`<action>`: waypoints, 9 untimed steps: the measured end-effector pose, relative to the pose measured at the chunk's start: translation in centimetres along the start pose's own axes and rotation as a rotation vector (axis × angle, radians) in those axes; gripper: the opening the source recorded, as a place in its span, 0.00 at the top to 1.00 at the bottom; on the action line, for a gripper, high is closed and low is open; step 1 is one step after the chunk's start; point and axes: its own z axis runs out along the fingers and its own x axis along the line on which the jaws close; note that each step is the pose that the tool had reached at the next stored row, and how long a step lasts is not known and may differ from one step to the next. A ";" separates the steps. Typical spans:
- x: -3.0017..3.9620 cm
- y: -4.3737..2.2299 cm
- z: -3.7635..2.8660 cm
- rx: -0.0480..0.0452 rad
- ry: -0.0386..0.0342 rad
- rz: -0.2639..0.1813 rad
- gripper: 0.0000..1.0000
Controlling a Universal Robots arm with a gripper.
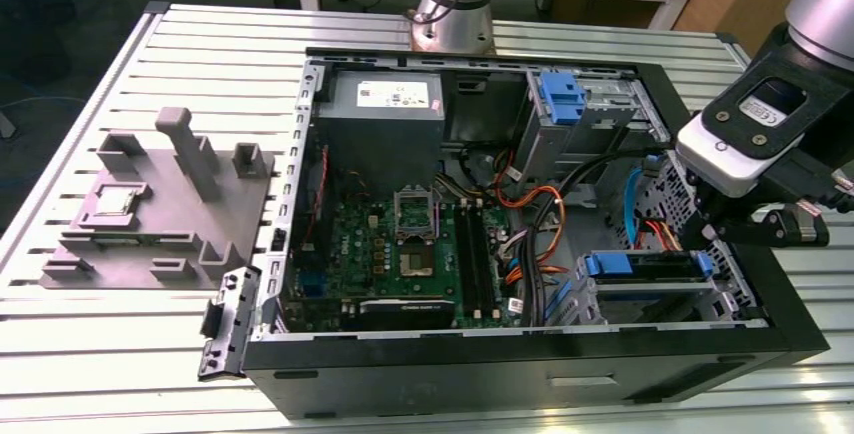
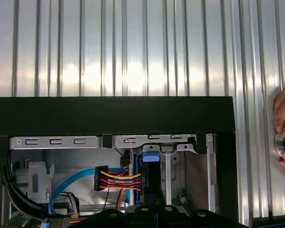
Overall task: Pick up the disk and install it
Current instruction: 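Insert the second disk wire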
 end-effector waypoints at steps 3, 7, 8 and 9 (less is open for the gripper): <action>0.00 -0.32 -0.01 0.0000 -0.0001 0.000 0.90; -0.05 -1.44 -0.06 0.0000 -0.0001 0.000 0.90; -0.06 -1.53 -0.05 0.0001 0.0000 0.000 0.90; -0.06 -1.54 -0.06 0.0000 0.0000 0.000 0.90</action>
